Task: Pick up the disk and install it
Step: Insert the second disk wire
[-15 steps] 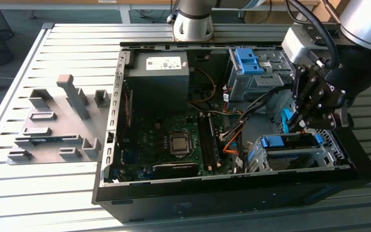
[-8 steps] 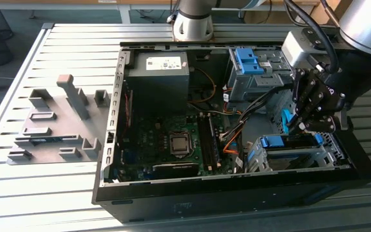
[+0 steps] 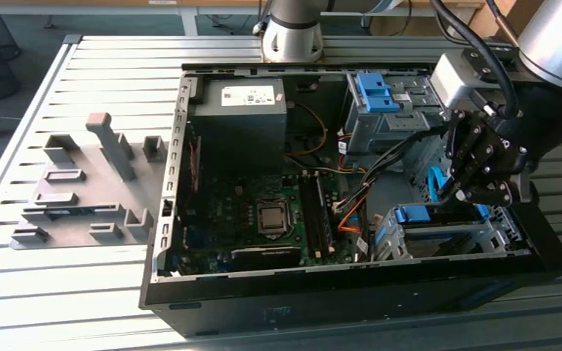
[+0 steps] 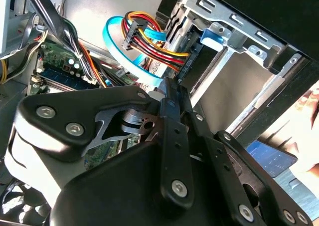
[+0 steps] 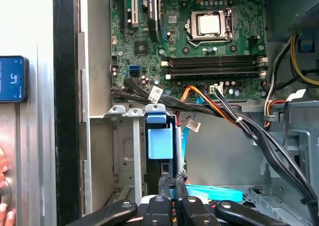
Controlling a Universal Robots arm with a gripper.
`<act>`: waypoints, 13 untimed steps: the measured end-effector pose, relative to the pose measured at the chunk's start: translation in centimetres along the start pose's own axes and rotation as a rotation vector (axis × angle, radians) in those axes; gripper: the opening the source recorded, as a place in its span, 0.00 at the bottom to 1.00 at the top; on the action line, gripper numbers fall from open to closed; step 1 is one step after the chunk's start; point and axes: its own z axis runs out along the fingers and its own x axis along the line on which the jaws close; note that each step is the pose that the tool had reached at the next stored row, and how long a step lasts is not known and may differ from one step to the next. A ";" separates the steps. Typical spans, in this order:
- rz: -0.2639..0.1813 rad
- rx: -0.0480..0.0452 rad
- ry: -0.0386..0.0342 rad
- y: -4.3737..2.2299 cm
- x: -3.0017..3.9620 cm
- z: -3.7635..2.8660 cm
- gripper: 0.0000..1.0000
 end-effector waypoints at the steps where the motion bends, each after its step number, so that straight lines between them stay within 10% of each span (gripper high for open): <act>1: 0.001 0.0000 -0.0001 -0.04 0.05 0.02 0.16; 13: 0.008 -0.0003 -0.0009 -0.14 0.19 0.20 0.16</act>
